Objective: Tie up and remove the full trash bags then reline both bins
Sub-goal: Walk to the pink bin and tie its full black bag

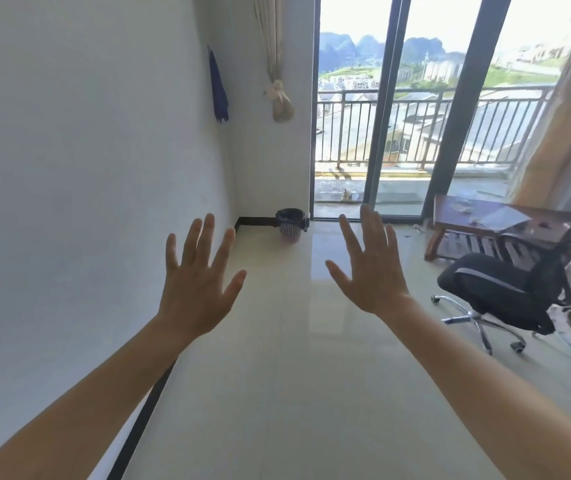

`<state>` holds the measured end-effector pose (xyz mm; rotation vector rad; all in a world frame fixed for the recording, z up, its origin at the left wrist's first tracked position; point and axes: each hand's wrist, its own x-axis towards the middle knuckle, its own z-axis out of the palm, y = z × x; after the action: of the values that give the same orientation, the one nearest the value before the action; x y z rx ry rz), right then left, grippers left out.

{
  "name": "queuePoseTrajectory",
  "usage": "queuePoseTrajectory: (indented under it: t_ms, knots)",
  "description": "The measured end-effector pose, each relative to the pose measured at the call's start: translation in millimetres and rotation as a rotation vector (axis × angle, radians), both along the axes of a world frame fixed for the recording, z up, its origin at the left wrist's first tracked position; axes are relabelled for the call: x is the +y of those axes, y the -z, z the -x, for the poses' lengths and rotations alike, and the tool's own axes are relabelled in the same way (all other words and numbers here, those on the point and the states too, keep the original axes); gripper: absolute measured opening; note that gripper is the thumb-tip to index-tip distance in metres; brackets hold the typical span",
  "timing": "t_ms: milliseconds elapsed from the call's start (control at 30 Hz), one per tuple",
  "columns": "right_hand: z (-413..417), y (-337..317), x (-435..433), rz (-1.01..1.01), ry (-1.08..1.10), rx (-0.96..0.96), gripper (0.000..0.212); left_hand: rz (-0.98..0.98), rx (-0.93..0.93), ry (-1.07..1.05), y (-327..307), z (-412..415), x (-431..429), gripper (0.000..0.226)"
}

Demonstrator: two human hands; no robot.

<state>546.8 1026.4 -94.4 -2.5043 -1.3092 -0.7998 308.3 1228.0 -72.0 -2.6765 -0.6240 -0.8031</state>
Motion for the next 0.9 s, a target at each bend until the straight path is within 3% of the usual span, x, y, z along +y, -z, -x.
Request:
queuePoseTrajectory:
  t_ms: [267,533,700,900]
  knots:
    - [-211,-7,168,0.051,0.057,0.010,0.081,0.124,0.071,-0.018,-11,-226,185,0.075]
    - [-421,19,275,0.008,0.156,0.112,0.080,0.149,0.166,0.089,10,-458,301,0.071]
    - [-560,52,377,0.036,0.098,0.199,0.078,0.174,0.200,0.064,34,-605,387,0.074]
    - [-712,39,517,0.039,0.040,0.291,0.076,0.134,0.214,0.024,12,-730,512,0.070]
